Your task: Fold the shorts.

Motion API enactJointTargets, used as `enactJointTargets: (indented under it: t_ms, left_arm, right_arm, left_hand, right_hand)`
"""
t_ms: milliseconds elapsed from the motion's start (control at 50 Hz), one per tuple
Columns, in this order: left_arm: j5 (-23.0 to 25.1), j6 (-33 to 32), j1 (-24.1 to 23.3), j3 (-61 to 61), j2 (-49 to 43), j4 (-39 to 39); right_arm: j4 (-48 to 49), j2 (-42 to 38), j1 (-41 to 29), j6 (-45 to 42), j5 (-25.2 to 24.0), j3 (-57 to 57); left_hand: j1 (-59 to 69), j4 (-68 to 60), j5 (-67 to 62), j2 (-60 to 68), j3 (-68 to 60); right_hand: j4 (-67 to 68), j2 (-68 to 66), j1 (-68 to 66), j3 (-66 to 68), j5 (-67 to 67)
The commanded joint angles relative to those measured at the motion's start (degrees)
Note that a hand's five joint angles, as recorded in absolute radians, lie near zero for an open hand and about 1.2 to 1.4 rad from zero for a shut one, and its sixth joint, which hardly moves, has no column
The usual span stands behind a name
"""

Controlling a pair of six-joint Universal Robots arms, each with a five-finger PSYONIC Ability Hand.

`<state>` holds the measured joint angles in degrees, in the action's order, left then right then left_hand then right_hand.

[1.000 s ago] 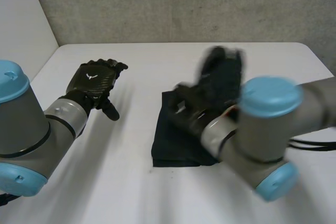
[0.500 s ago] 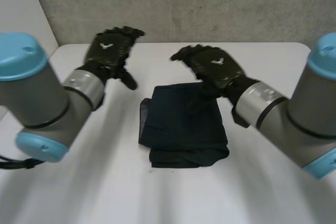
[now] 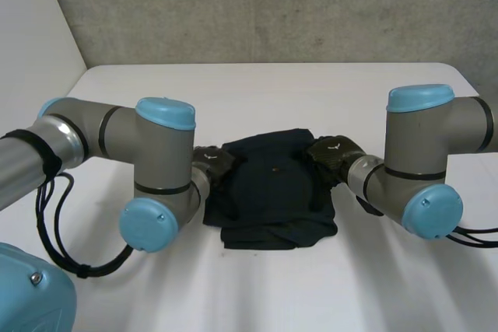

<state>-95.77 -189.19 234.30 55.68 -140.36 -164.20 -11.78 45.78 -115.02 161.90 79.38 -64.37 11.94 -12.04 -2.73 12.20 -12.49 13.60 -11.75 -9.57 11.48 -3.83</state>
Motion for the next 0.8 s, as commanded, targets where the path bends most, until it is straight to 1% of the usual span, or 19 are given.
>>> enactJointTargets:
  t_ms: [20, 140, 180, 220, 240, 300, 320, 340, 360, 380, 400, 420, 460, 500, 520, 540, 620, 700, 800]
  left_arm:
    - [-2.3, -1.8, -1.5, 3.0, 3.4, 0.1]
    - [-2.4, -1.9, -1.7, 4.1, 7.9, 0.5]
    - [-2.2, -1.6, -1.5, 5.1, 10.8, 0.5]
    - [-2.1, -1.5, -1.3, 6.0, 13.4, 0.4]
    - [-1.8, -1.2, -1.0, 6.9, 16.8, 0.3]
    - [-1.0, -1.0, -0.7, 8.2, 22.8, 0.1]
    - [-0.4, -0.9, 0.0, 9.2, 26.6, 0.1]
    - [0.0, -0.7, 0.5, 9.7, 28.6, -0.1]
    - [0.2, -0.4, 1.3, 10.2, 30.7, -0.2]
    - [0.6, 0.2, 2.5, 10.8, 33.1, -0.2]
    - [0.9, 1.7, 5.0, 11.5, 37.8, -0.2]
    - [1.1, 2.2, 5.6, 11.6, 39.0, -0.2]
    - [2.2, 5.0, 8.8, 11.3, 43.0, 0.4]
    - [3.1, 6.3, 10.6, 11.1, 44.8, 1.8]
    - [3.6, 6.6, 11.4, 11.2, 45.6, 2.7]
    - [4.5, 6.8, 12.9, 11.3, 46.6, 5.1]
    - [6.3, 7.0, 14.5, 10.6, 47.1, 9.3]
    - [6.7, 7.3, 14.6, 10.1, 47.2, 10.0]
    - [6.5, 7.6, 14.8, 10.1, 47.1, 10.0]
  right_arm:
    - [0.3, 1.1, 0.0, -4.1, -1.1, -0.3]
    - [1.0, 4.6, 0.1, -4.9, -1.1, -1.0]
    - [1.0, 5.6, 0.1, -4.8, -0.9, -1.1]
    - [1.2, 8.5, 0.4, -4.0, -0.8, -1.8]
    - [1.4, 9.8, 0.5, -4.0, -0.7, -2.2]
    - [3.4, 15.4, 0.6, -3.0, 0.2, -3.8]
    - [4.2, 16.8, 0.5, -2.2, 0.9, -4.3]
    - [5.1, 18.2, 0.6, -1.2, 1.7, -4.6]
    - [6.6, 21.3, 0.8, 1.4, 4.5, -5.2]
    - [7.0, 23.3, 0.9, 2.8, 5.9, -5.3]
    - [7.3, 25.3, 0.9, 4.1, 7.4, -5.5]
    - [7.4, 29.7, 0.9, 6.3, 10.8, -5.7]
    - [7.1, 32.7, 1.5, 7.5, 13.6, -5.7]
    - [5.5, 35.5, 3.1, 8.1, 16.8, -6.4]
    - [4.7, 36.2, 3.7, 8.0, 17.2, -6.7]
    - [3.8, 36.5, 4.2, 8.1, 17.4, -6.9]
    - [0.4, 37.5, 5.1, 8.2, 16.3, -7.9]
    - [-0.2, 38.0, 5.3, 8.6, 15.0, -8.0]
    - [-0.2, 38.0, 5.2, 8.3, 14.8, -8.3]
  left_hand:
    - [2.6, -2.5, -1.9, 2.4, -2.1]
    - [2.5, -2.4, -1.7, 2.2, -1.9]
    - [2.3, -2.2, -1.5, 2.0, -1.8]
    - [2.1, -2.0, -1.4, 1.9, -1.6]
    - [1.8, -1.7, -1.0, 1.5, -1.3]
    - [1.1, -1.0, -0.3, 0.9, -0.6]
    - [0.0, 0.1, 0.8, -0.3, 0.6]
    - [-0.4, 0.5, 1.2, -0.6, 0.9]
    - [-0.4, 0.5, 1.2, -0.6, 0.9]
    - [-0.4, 0.5, 1.2, -0.6, 0.9]
    - [-0.1, 0.1, 0.8, -0.3, 0.6]
    - [0.1, 0.0, 0.7, -0.1, 0.4]
    - [1.1, -1.0, -0.3, 0.9, -0.6]
    - [1.1, -1.0, -0.3, 0.9, -0.6]
    - [1.0, -0.9, -0.2, 0.7, -0.4]
    - [0.3, -0.2, 0.5, 0.0, 0.2]
    - [-1.1, 1.1, 1.8, -1.3, 1.6]
    - [-1.4, 1.5, 2.2, -1.7, 1.9]
    - [-1.9, 2.0, 2.7, -2.2, 2.5]
  right_hand:
    - [-3.6, 1.8, -0.4, -1.5, 3.8]
    - [-3.6, 1.8, -0.4, -1.5, 3.8]
    - [-3.6, 1.8, -0.4, -1.5, 3.8]
    - [-3.6, 1.8, -0.4, -1.5, 3.8]
    - [-3.6, 1.8, -0.4, -1.5, 3.8]
    - [-3.6, 1.8, -0.4, -1.5, 3.8]
    - [-3.6, 1.8, -0.4, -1.5, 3.8]
    - [-3.6, 1.8, -0.4, -1.5, 3.8]
    - [-3.6, 1.8, -0.4, -1.5, 3.8]
    - [-3.6, 1.8, -0.4, -1.5, 3.8]
    - [-3.6, 1.8, -0.4, -1.5, 3.8]
    - [-3.6, 1.8, -0.4, -1.5, 3.8]
    - [-3.6, 1.8, -0.4, -1.5, 3.8]
    - [-3.6, 1.8, -0.4, -1.5, 3.8]
    - [-3.6, 1.8, -0.4, -1.5, 3.8]
    - [-3.6, 1.8, -0.4, -1.5, 3.8]
    - [-3.6, 1.8, -0.4, -1.5, 3.8]
    - [-3.6, 1.8, -0.4, -1.5, 3.8]
    - [-3.6, 1.8, -0.4, -1.5, 3.8]
